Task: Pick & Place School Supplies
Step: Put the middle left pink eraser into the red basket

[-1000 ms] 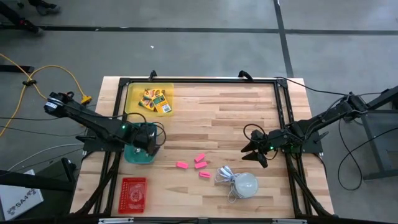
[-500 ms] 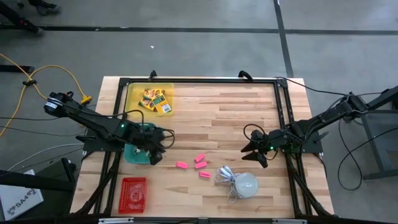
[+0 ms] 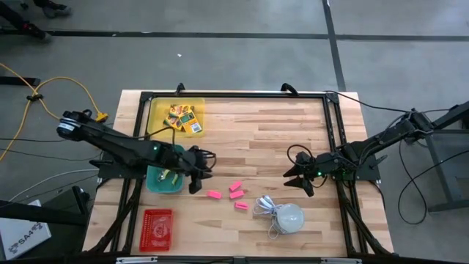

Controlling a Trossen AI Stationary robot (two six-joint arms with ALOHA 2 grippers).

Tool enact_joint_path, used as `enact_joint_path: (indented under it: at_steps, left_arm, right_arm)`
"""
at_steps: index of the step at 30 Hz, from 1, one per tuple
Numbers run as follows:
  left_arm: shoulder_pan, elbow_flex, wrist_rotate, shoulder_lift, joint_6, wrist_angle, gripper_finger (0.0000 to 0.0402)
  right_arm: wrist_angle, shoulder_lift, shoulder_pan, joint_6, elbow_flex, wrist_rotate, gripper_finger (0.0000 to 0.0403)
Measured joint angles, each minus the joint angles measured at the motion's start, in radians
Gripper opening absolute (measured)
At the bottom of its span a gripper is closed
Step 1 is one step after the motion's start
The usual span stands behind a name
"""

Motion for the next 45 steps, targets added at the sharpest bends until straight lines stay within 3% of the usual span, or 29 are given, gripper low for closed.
enact_joint_path:
  at_steps: [10,28,39,45]
  left_arm:
    - [0.027,0.0,-0.05,0.12,-0.027,0.108,0.0094]
    - [0.01,0.0,-0.07,0.122,0.071,0.143,0.0096]
    - [-0.105,-0.001,-0.051,0.194,0.123,0.164,0.0181]
    - [-0.161,0.002,-0.055,0.267,0.123,0.174,0.0191]
  right_arm:
    - [0.007,0.0,0.0,0.002,0.0,0.0,0.019]
    - [0.006,0.0,0.0,0.006,0.0,0.0,0.019]
    - [0.016,0.0,0.0,0.028,0.0,0.018,0.019]
    - [0.015,0.0,0.0,0.039,0.0,0.03,0.019]
